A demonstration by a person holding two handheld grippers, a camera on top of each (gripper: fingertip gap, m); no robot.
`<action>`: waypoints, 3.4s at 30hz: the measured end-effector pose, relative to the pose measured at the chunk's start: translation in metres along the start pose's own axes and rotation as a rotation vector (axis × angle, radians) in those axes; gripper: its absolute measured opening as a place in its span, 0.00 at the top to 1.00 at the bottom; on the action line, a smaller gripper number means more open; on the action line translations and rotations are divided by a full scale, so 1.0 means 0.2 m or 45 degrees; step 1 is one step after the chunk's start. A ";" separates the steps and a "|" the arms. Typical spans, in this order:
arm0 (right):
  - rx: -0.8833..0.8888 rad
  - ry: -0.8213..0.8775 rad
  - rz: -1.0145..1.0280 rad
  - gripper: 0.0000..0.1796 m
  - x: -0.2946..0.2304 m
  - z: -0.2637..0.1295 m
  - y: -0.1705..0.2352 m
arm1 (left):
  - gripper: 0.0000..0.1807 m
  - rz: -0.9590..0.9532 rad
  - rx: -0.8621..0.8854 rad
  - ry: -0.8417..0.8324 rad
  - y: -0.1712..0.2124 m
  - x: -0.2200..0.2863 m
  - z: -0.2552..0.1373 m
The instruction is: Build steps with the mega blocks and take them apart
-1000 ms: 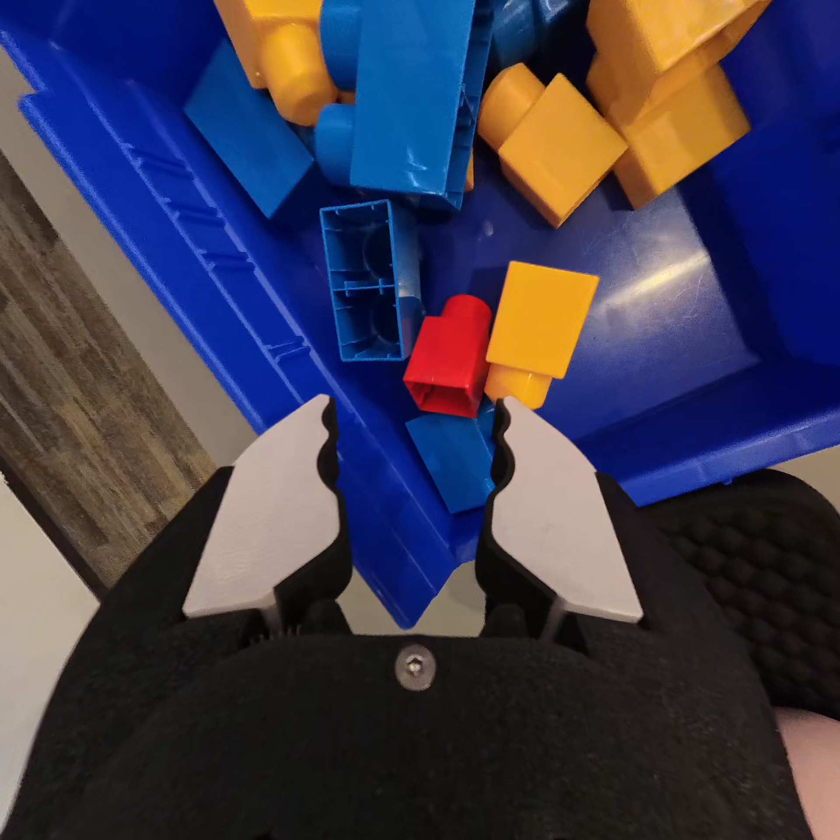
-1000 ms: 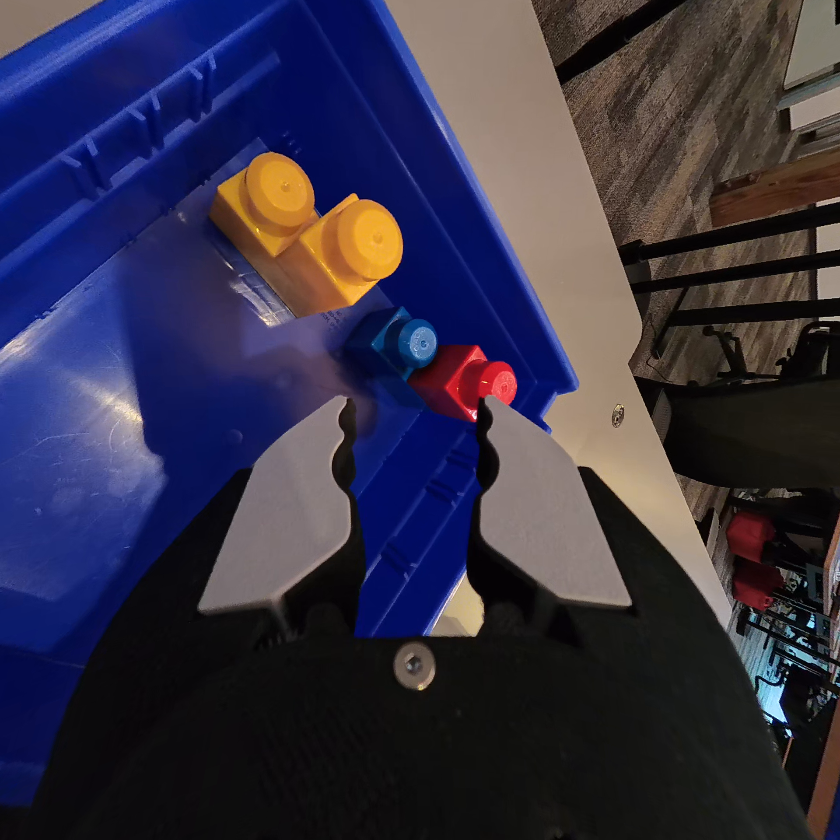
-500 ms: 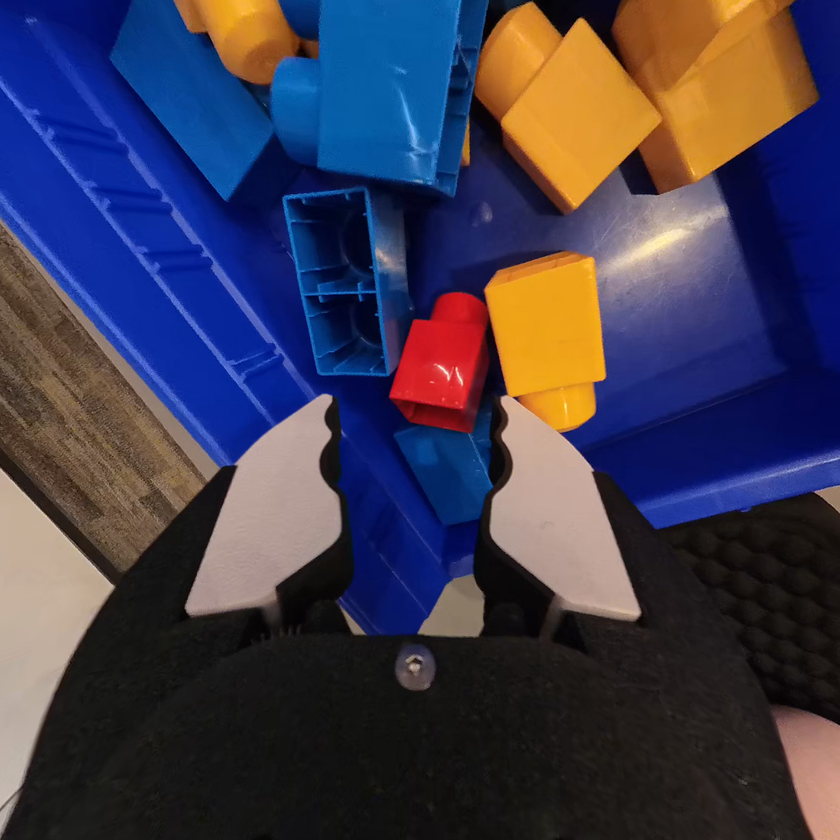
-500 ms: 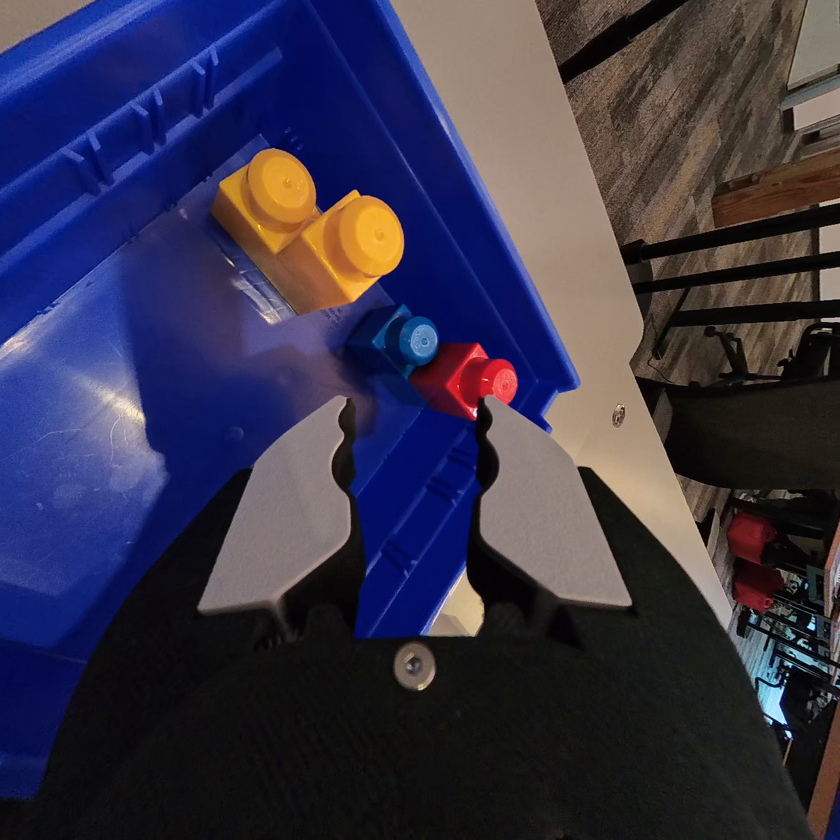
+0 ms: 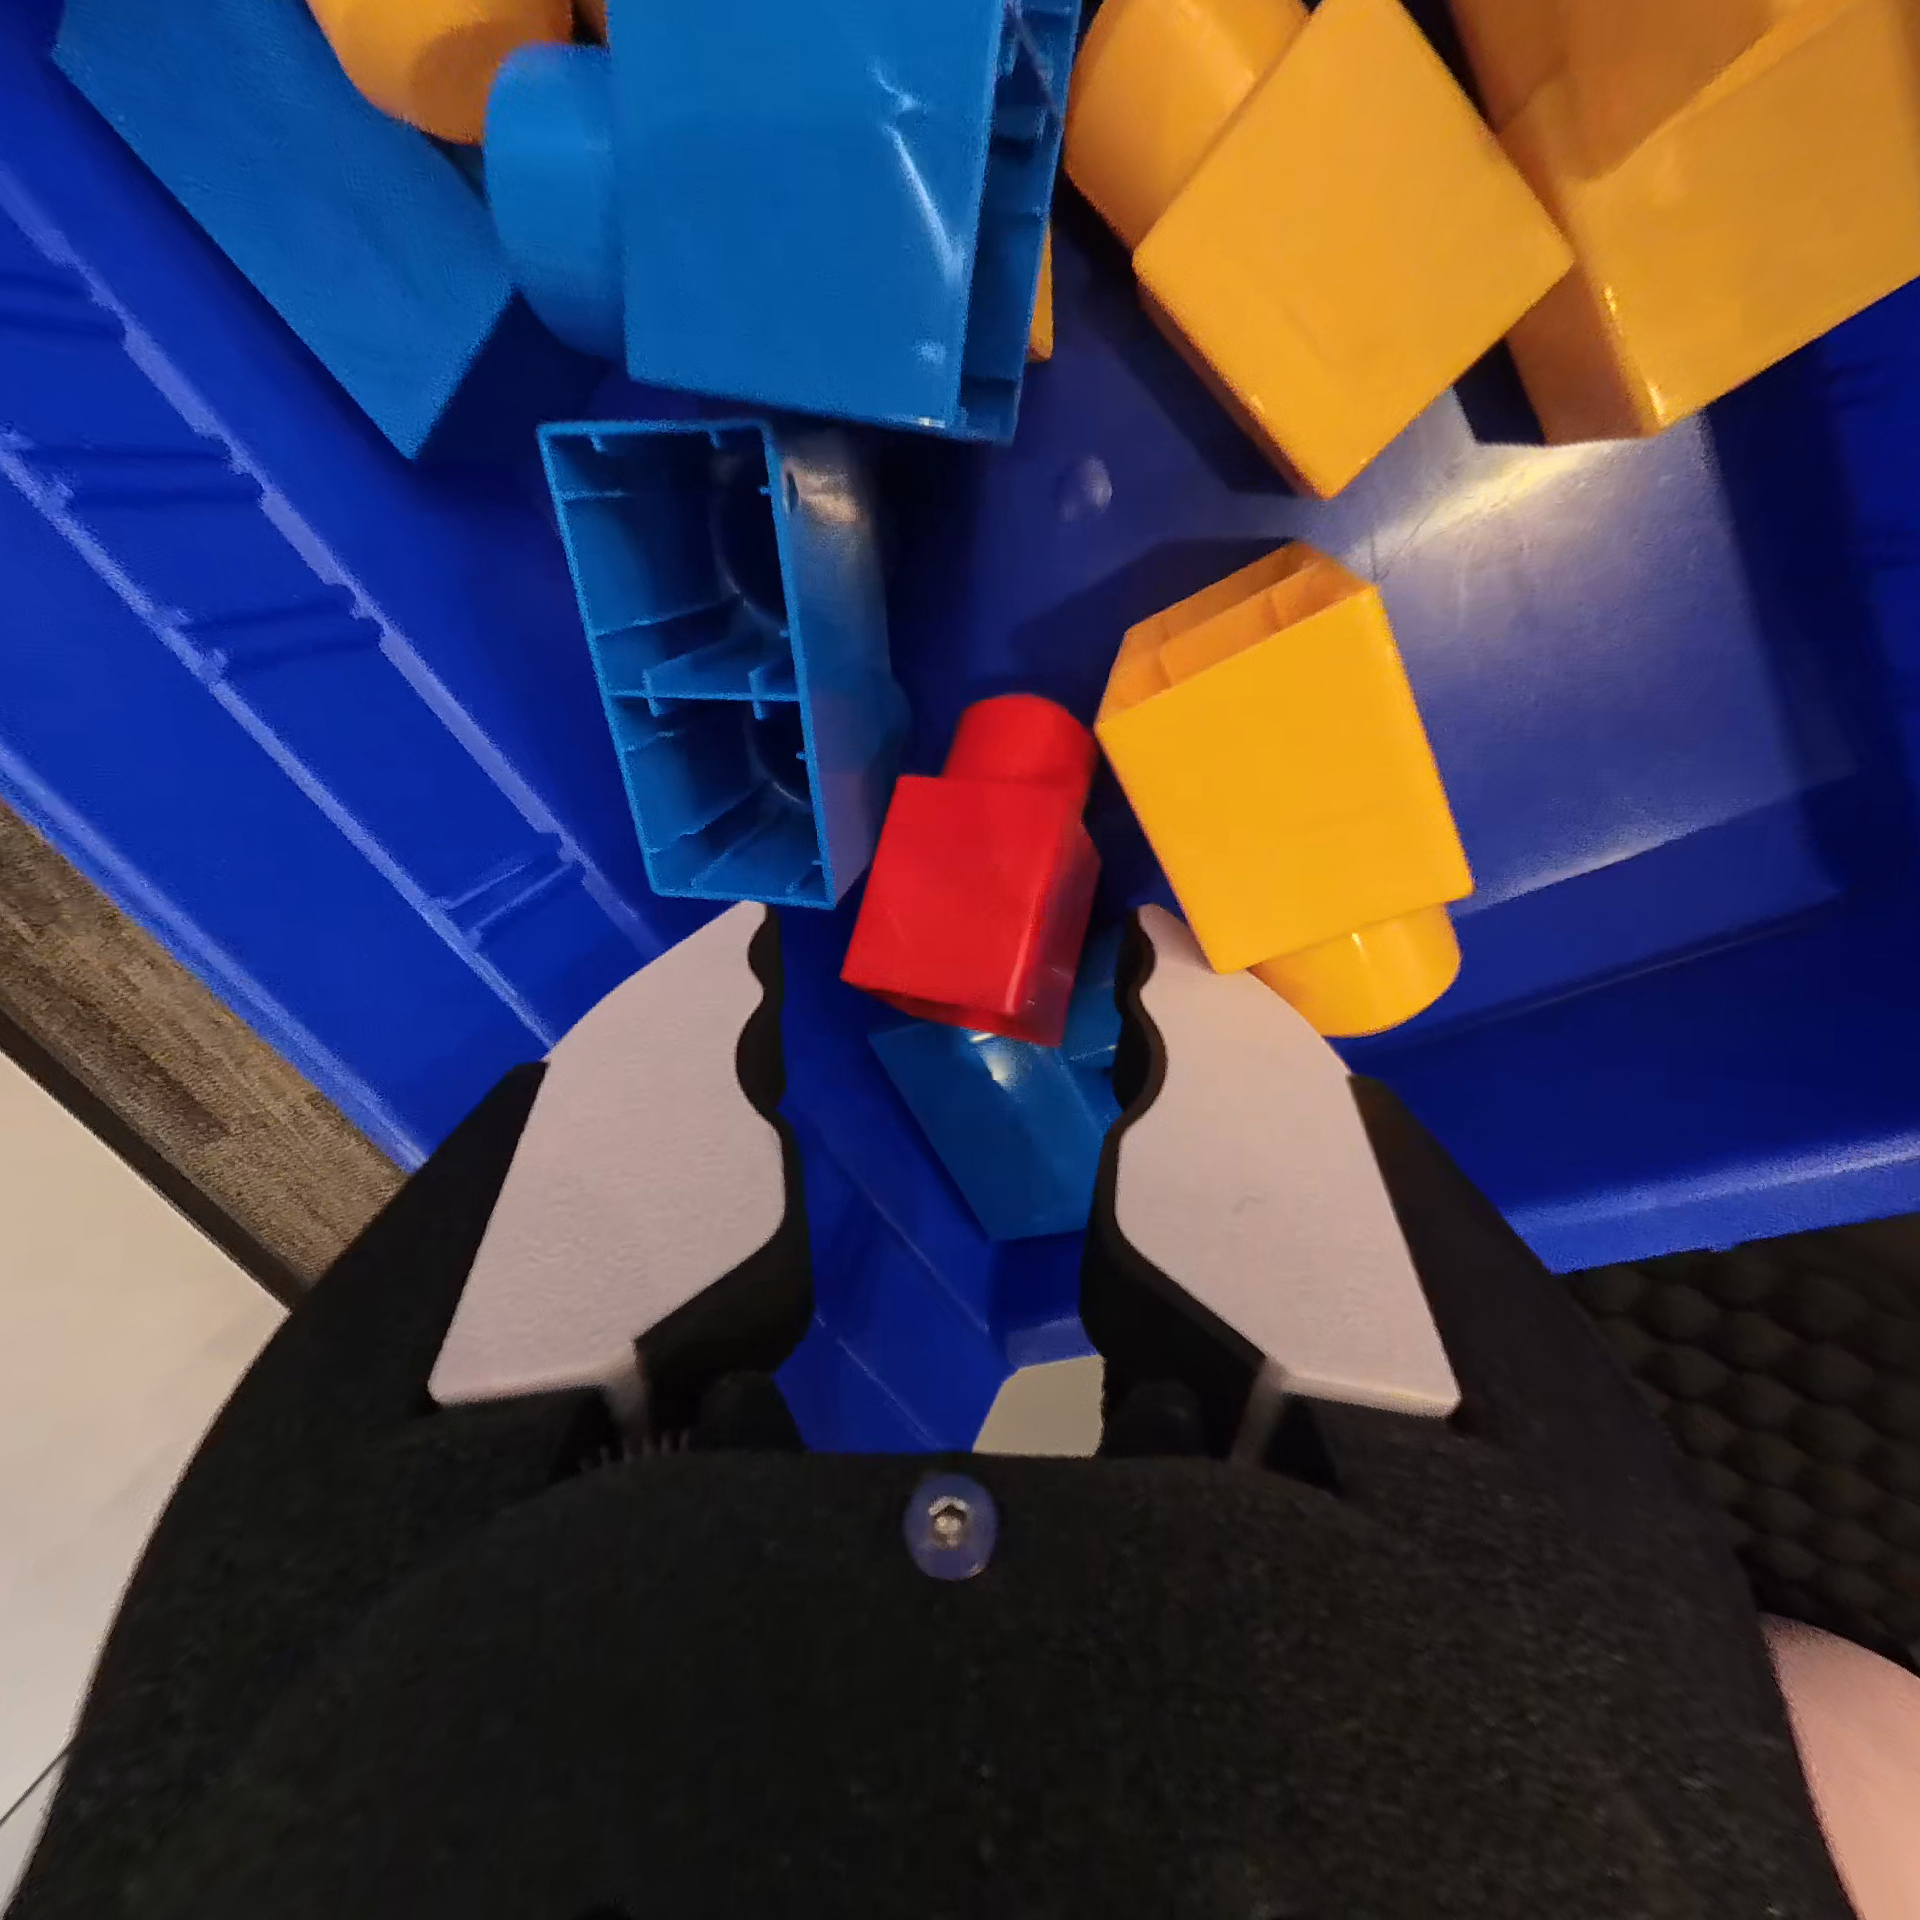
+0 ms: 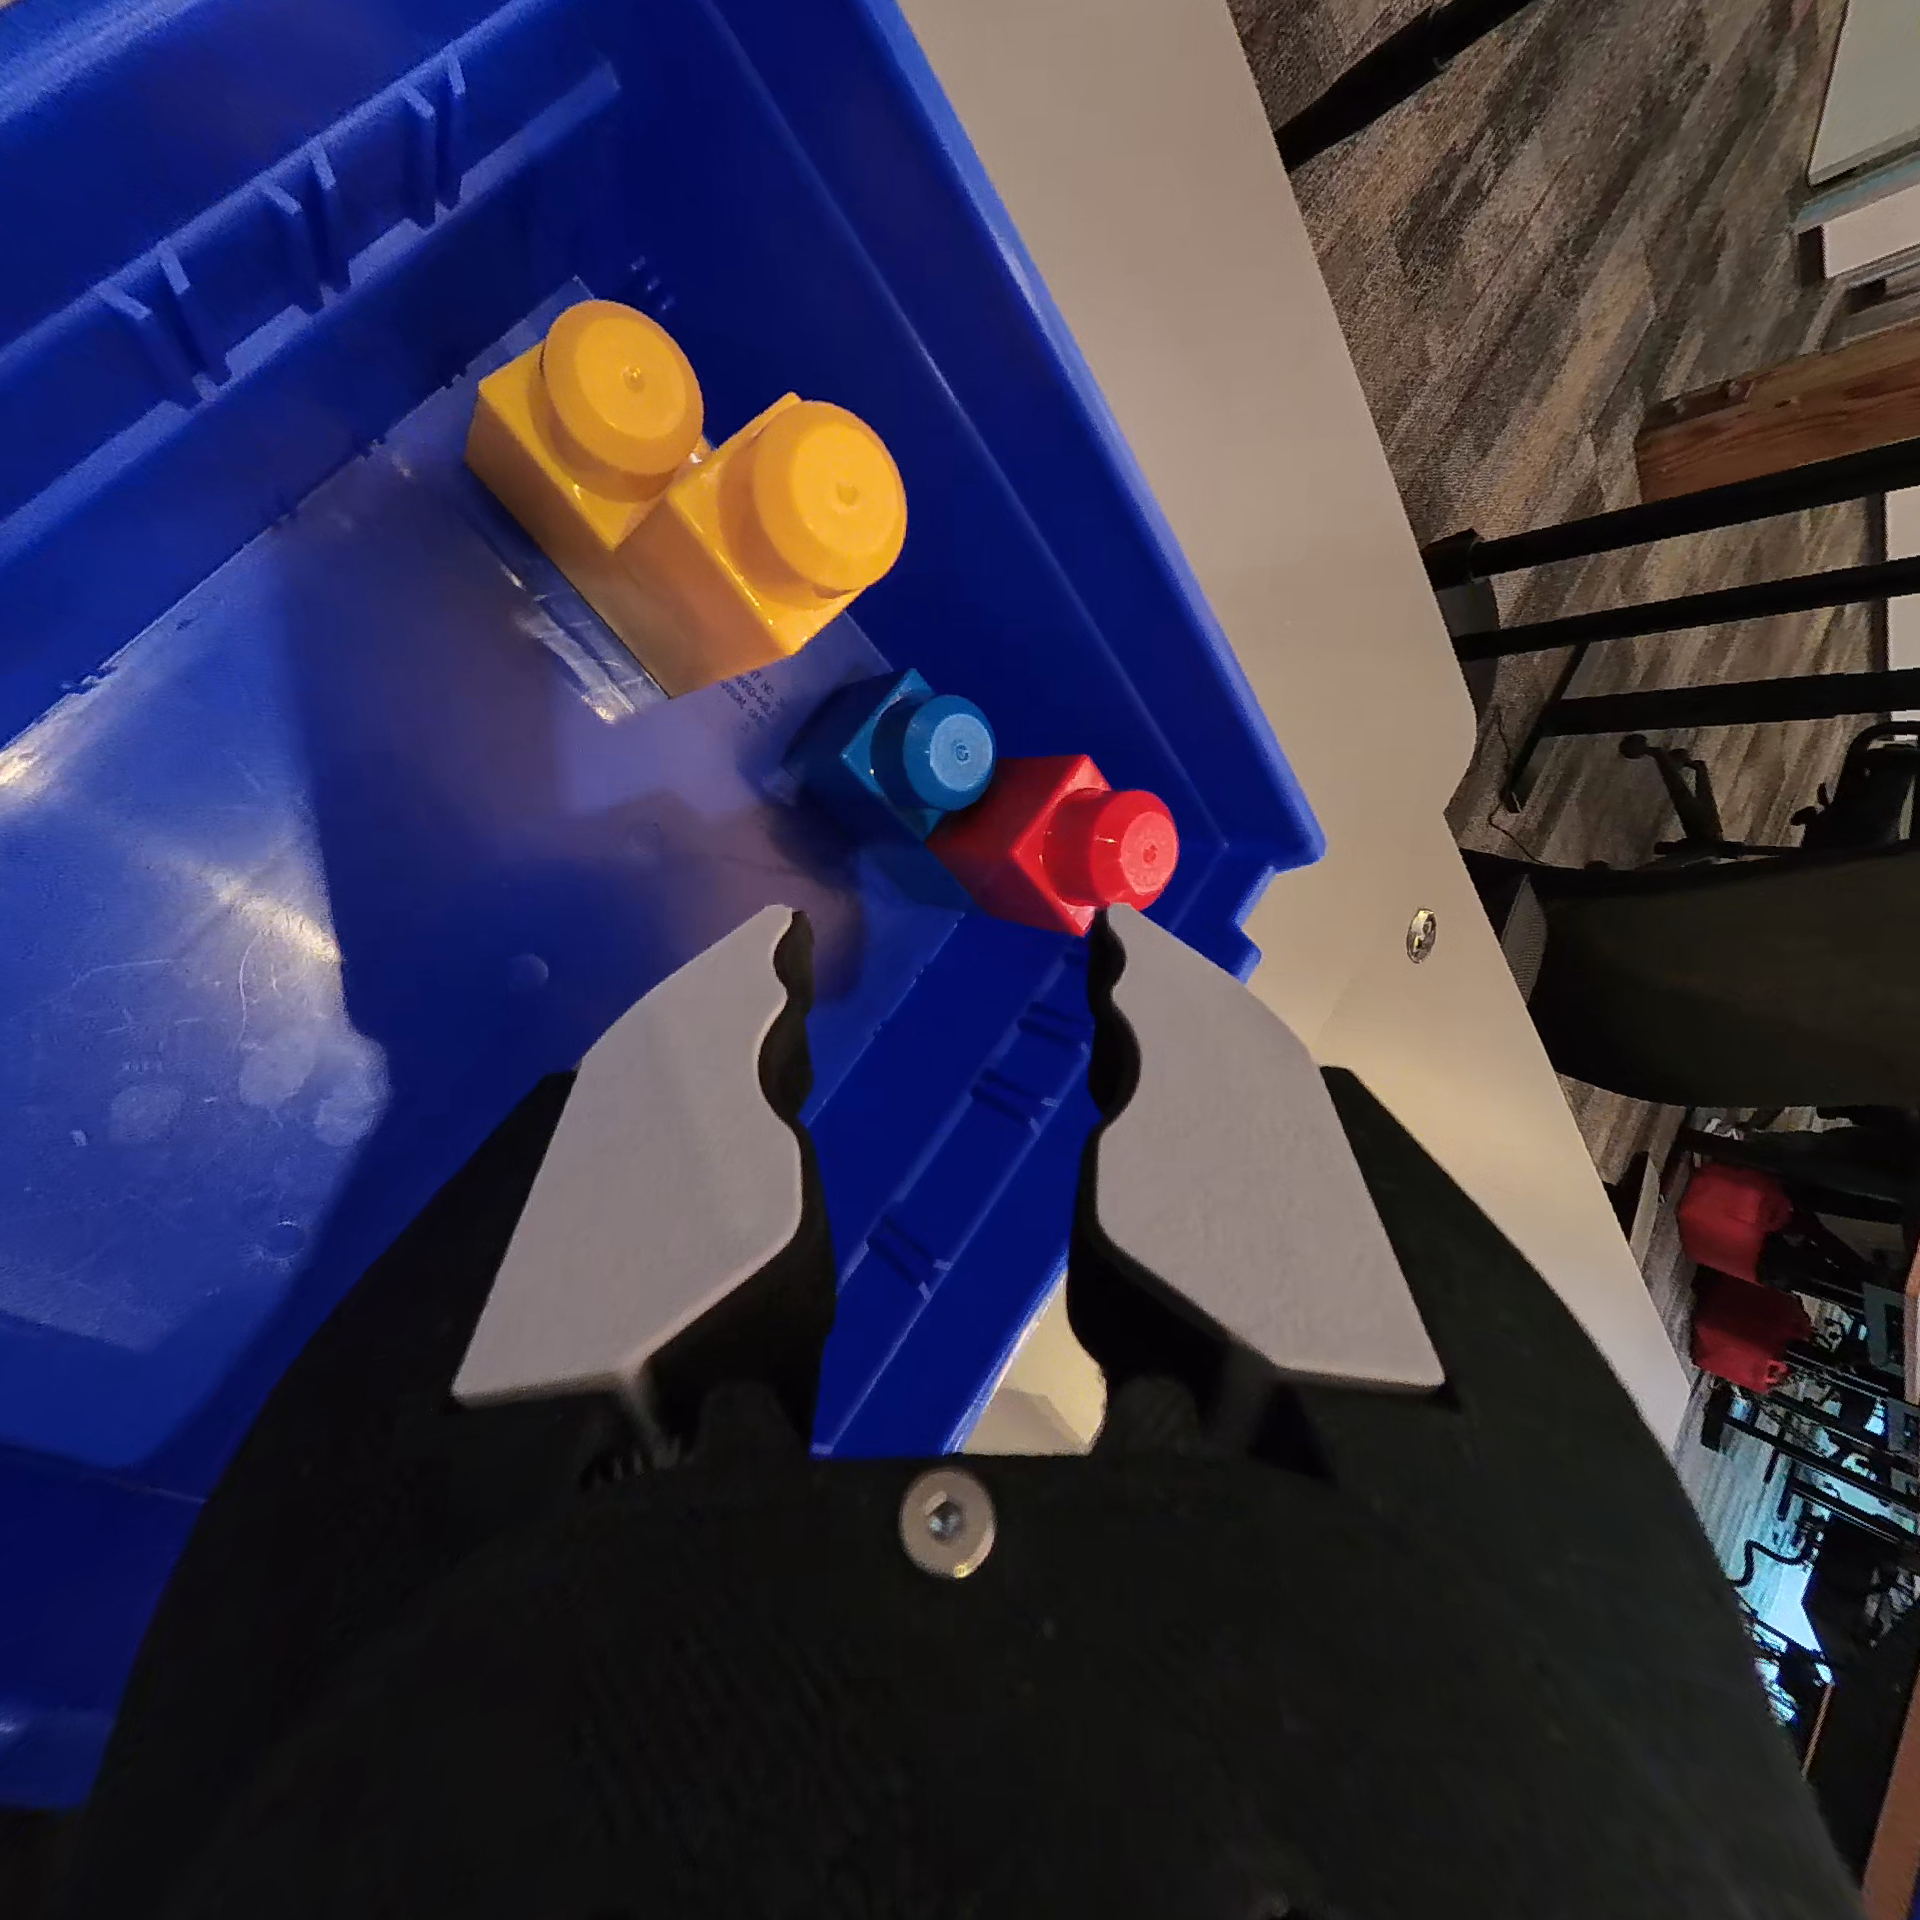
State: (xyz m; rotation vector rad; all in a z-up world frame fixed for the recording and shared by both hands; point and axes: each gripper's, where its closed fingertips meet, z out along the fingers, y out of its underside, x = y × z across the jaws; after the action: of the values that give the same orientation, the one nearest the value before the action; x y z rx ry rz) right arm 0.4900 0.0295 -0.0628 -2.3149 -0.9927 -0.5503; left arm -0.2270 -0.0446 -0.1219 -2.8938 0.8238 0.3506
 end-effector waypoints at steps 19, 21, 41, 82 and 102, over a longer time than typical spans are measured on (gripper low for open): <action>-0.029 -0.014 -0.019 0.72 -0.02 0.01 0.00 | 0.79 0.144 0.679 -0.031 -0.18 0.14 -0.62; -0.036 -0.009 -0.022 0.72 -0.02 0.02 0.01 | 0.80 0.233 0.843 0.018 -0.25 0.27 -0.77; -0.021 -0.024 -0.076 0.72 -0.06 0.01 -0.05 | 0.87 0.535 0.947 0.189 -0.50 0.87 -0.87; -0.030 -0.214 -0.220 0.72 -0.32 0.07 -0.12 | 0.81 0.364 0.702 0.839 0.55 1.42 -0.46; 0.052 -0.195 -0.244 0.72 -0.33 -0.06 -0.17 | 0.65 0.283 0.768 0.603 0.73 1.60 -0.48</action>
State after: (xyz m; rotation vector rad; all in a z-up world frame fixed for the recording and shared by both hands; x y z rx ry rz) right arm 0.4199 0.0078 -0.0799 -2.2660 -1.2963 -0.4270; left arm -0.0216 -0.3471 -0.1158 -2.3322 1.0864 -0.5077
